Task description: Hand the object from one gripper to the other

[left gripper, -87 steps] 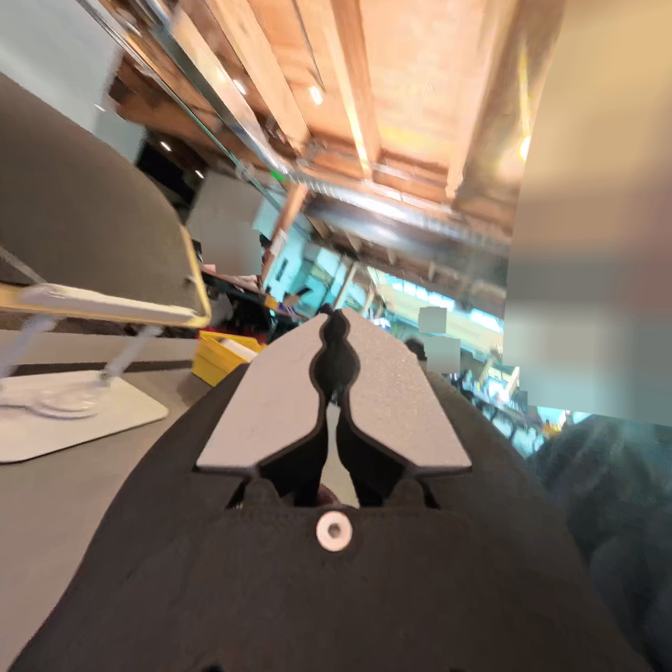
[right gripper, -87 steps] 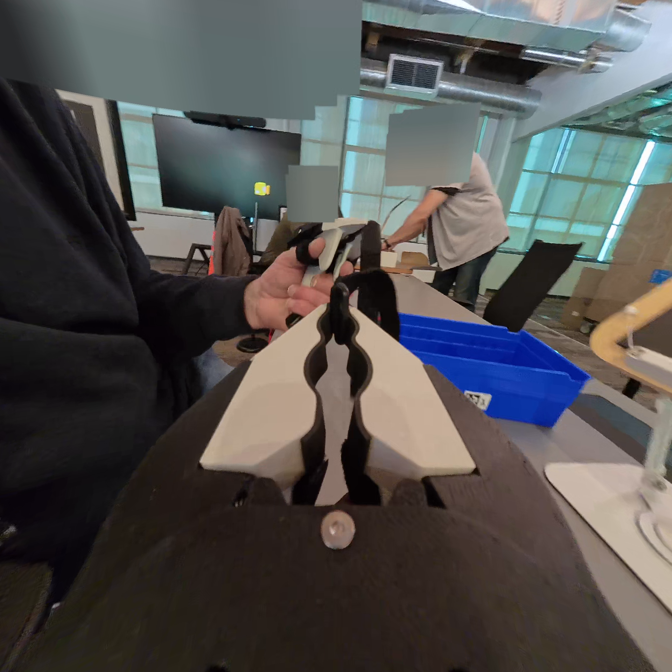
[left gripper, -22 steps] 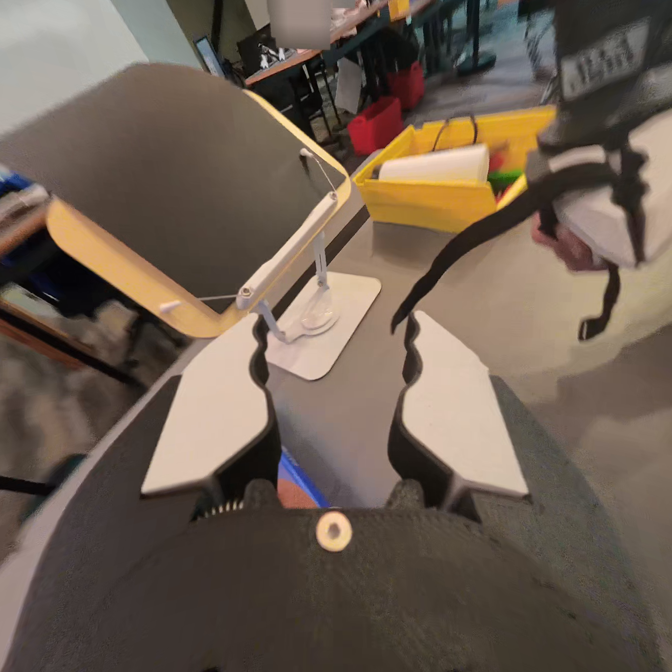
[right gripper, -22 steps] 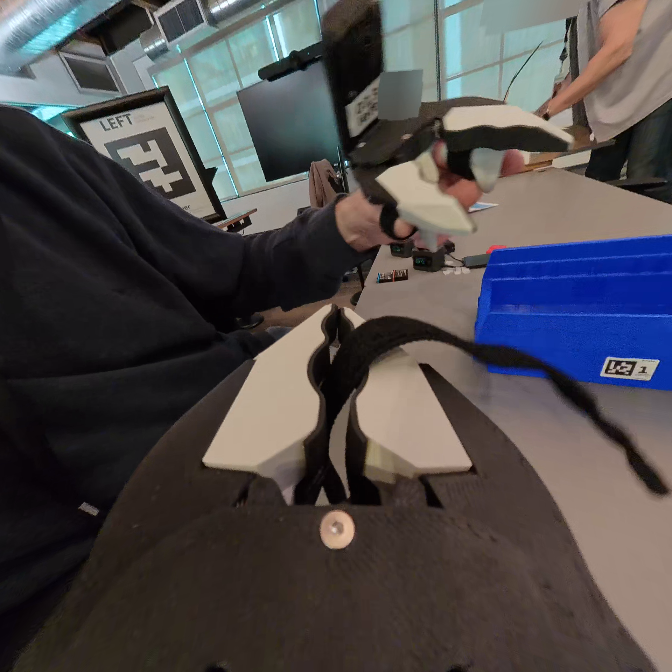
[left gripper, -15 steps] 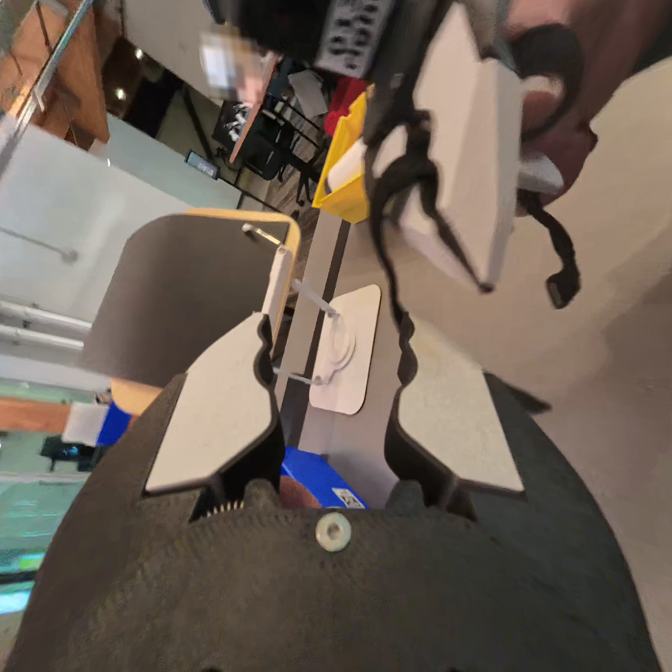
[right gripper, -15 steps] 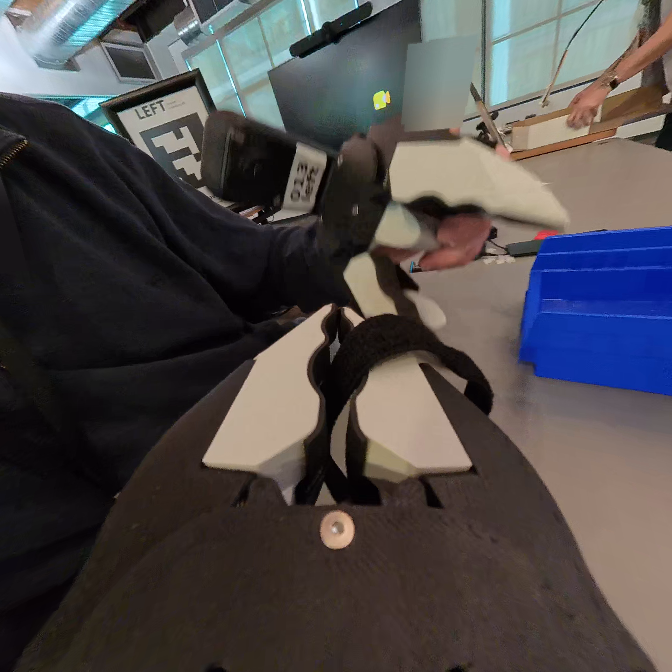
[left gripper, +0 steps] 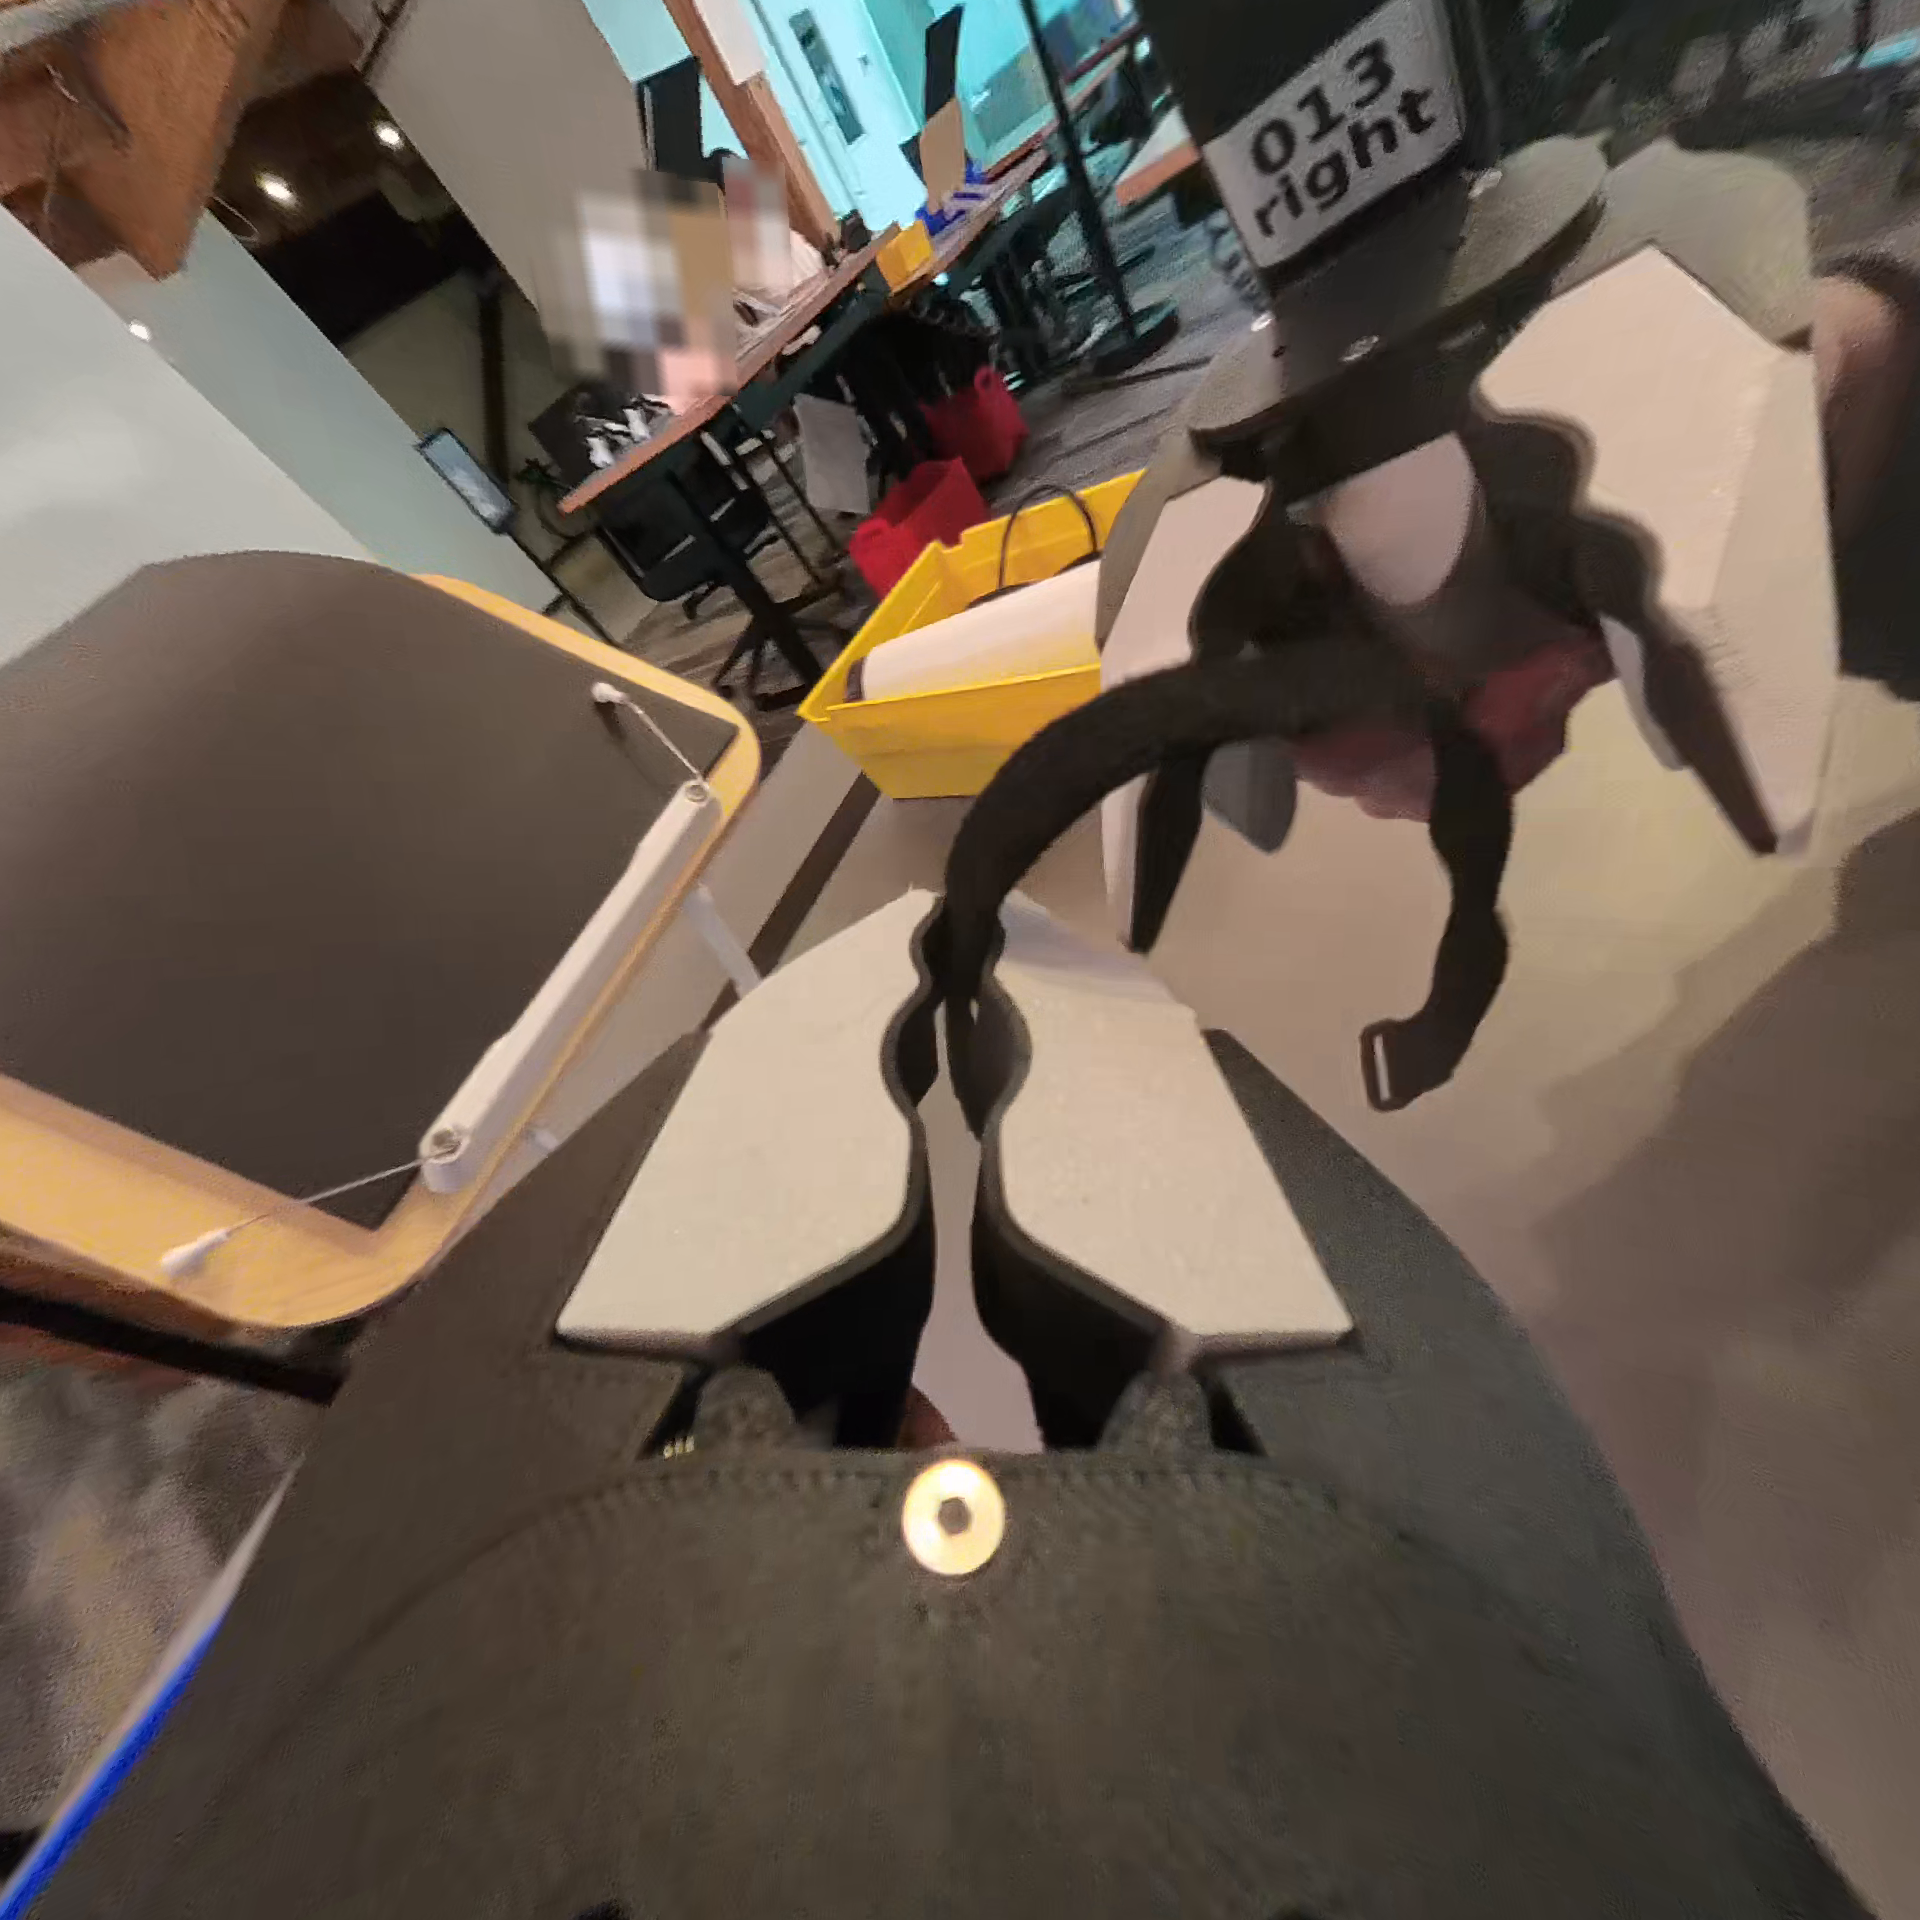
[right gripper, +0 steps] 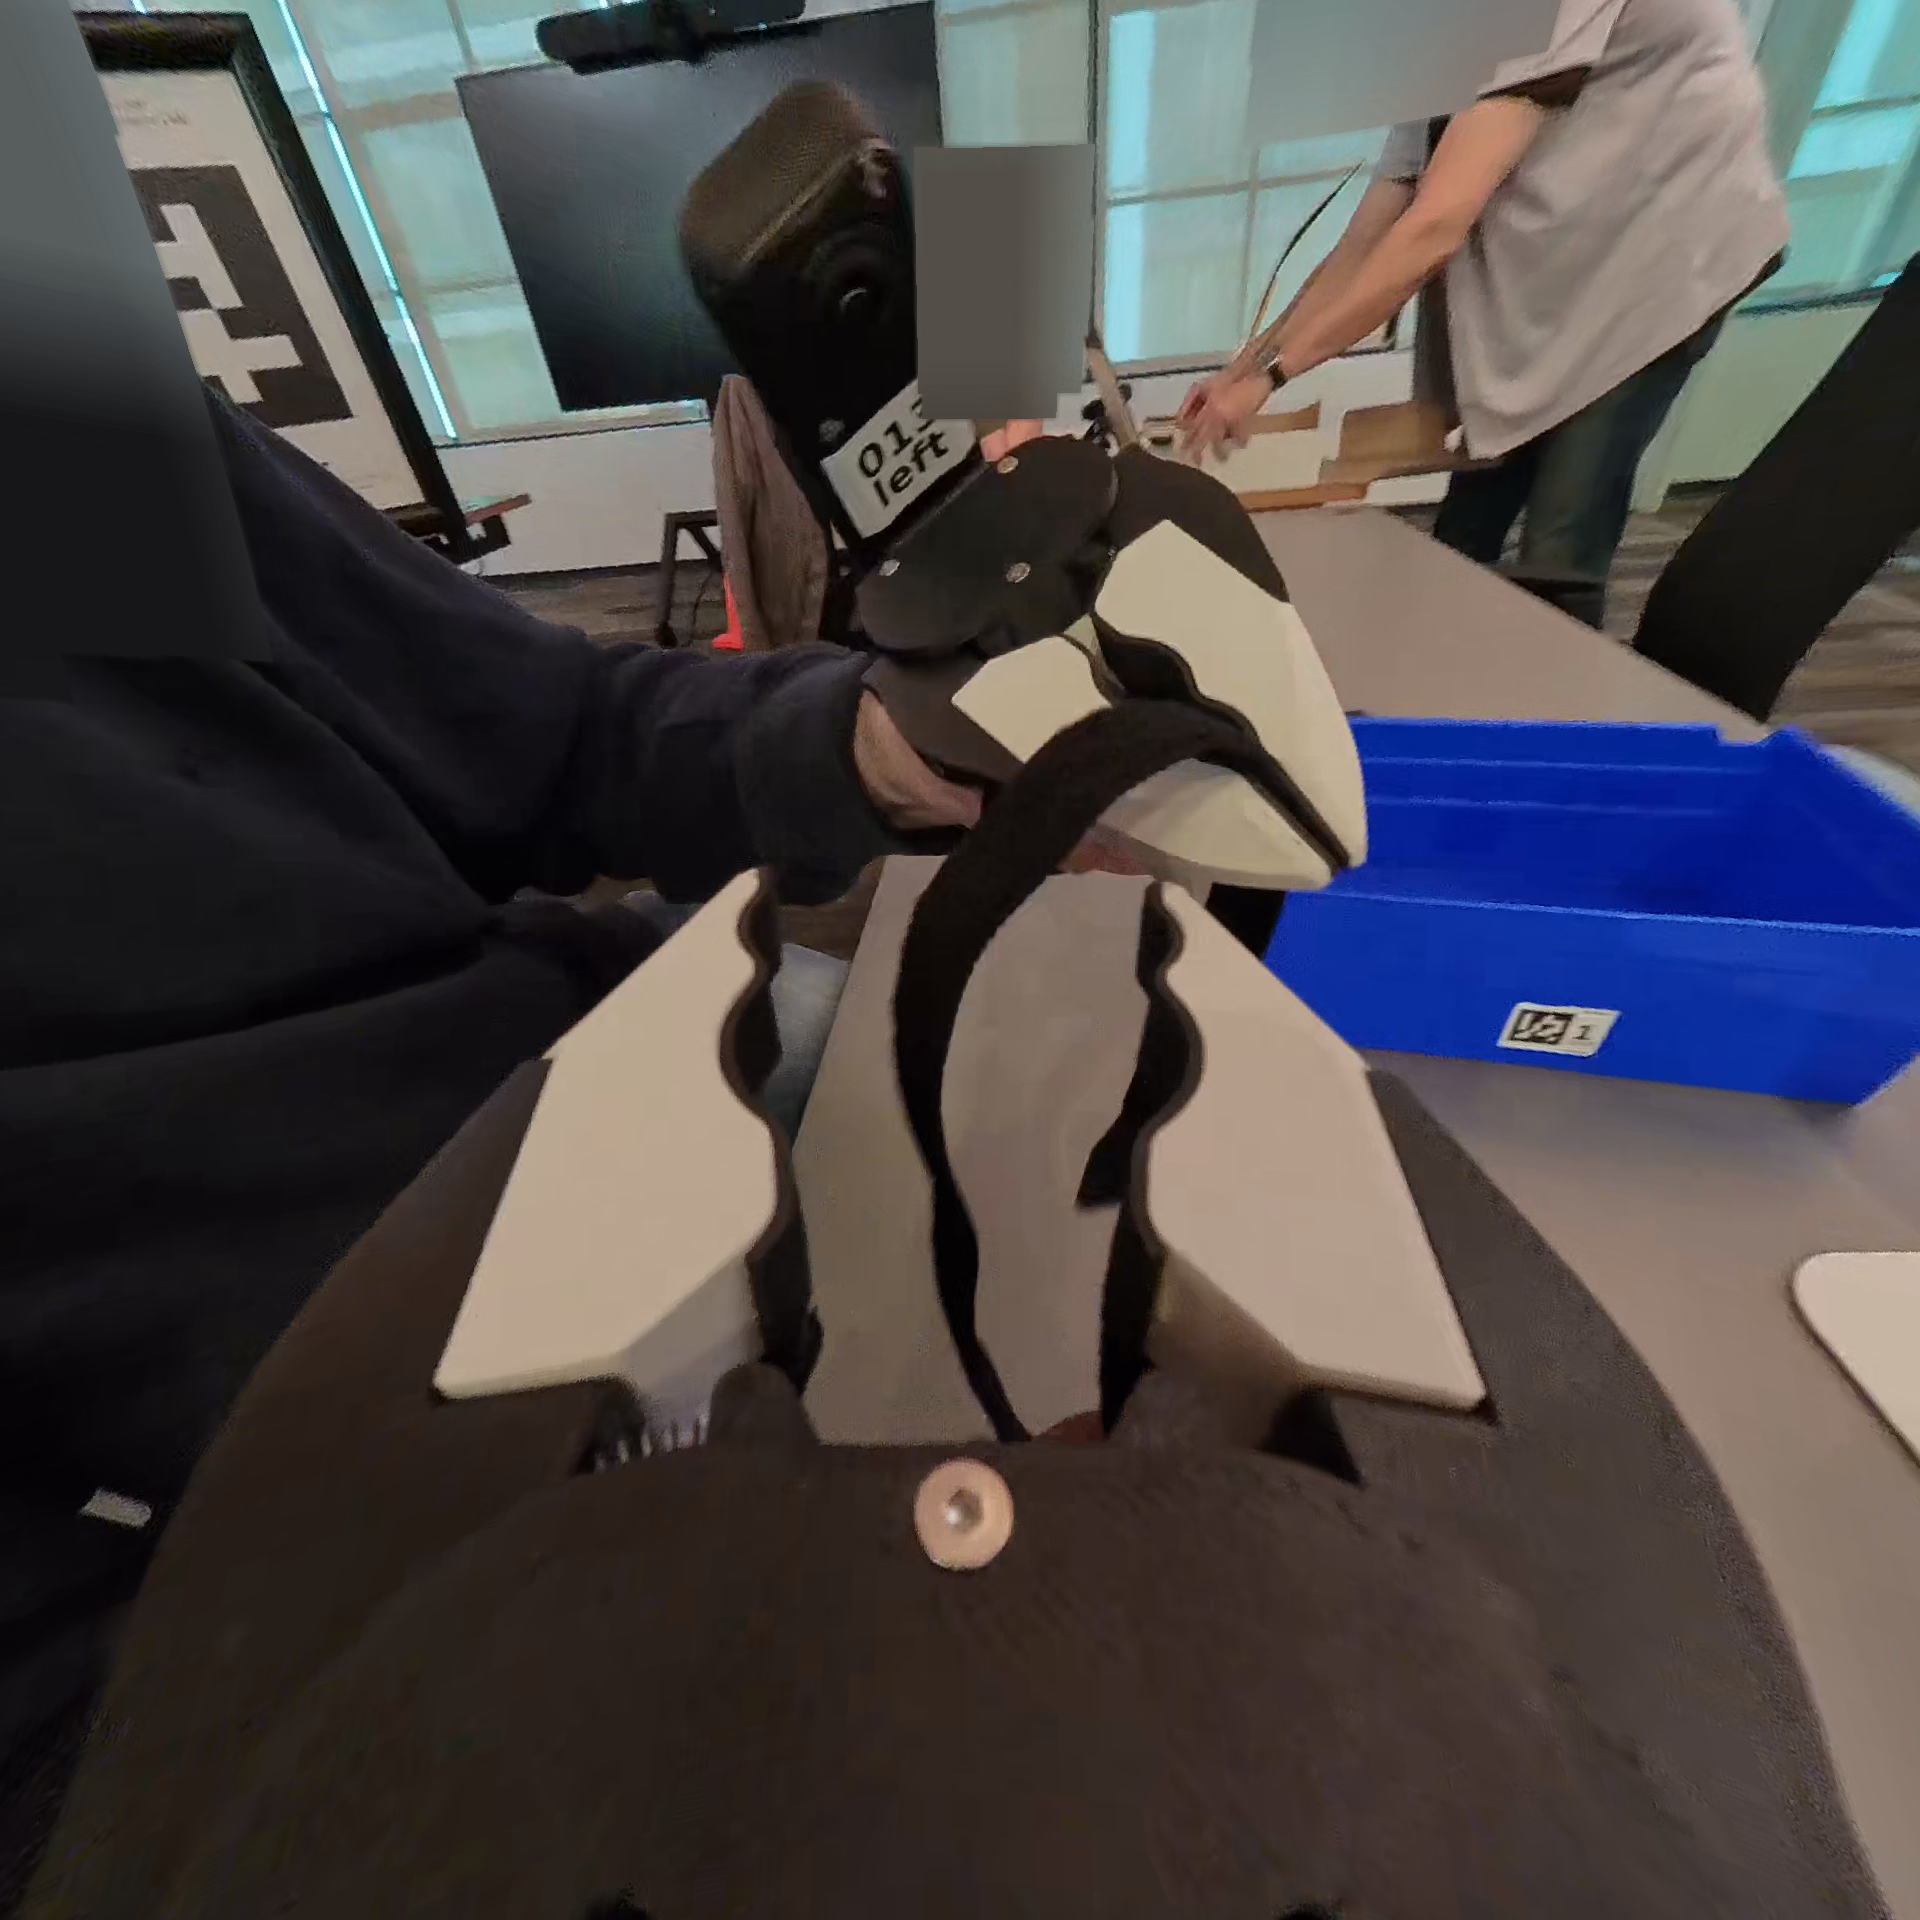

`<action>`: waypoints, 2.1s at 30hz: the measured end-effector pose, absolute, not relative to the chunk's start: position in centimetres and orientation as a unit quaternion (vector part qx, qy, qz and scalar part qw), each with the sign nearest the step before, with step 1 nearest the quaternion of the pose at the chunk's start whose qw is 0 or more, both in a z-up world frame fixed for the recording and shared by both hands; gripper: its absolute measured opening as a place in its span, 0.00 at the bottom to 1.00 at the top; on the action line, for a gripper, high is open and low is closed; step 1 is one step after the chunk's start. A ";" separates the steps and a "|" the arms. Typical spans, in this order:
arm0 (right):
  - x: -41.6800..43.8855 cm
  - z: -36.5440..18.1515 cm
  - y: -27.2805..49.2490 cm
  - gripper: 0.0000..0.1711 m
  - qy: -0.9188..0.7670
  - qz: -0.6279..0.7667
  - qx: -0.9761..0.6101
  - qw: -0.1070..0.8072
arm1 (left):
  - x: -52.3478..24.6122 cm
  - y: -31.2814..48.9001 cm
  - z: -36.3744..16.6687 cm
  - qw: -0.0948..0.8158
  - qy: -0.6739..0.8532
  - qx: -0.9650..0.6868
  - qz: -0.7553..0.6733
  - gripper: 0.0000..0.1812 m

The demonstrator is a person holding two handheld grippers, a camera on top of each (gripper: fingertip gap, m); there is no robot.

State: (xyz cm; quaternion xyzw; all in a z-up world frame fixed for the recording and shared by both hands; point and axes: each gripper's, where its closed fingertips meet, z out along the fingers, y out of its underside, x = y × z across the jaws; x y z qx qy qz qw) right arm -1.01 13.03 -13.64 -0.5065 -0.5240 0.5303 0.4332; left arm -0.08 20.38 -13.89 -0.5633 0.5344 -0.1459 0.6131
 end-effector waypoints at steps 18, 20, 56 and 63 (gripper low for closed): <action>-4.7 -19.4 14.3 0.44 -0.530 0.538 -0.522 0.396 | 0.8 19.6 -8.8 0.590 0.461 -0.576 -0.329 0.00; -4.5 -19.4 14.0 0.32 -0.529 0.550 -0.514 0.392 | 0.9 19.6 -8.7 0.588 0.461 -0.573 -0.337 0.00; -2.5 -22.7 7.2 0.00 -0.545 0.625 -0.548 0.112 | 0.7 16.6 -22.8 0.450 0.818 -0.327 0.146 0.21; -2.0 -22.1 10.4 0.31 -0.508 0.605 -0.582 0.191 | -0.1 18.8 -22.8 0.481 0.762 -0.407 0.150 0.01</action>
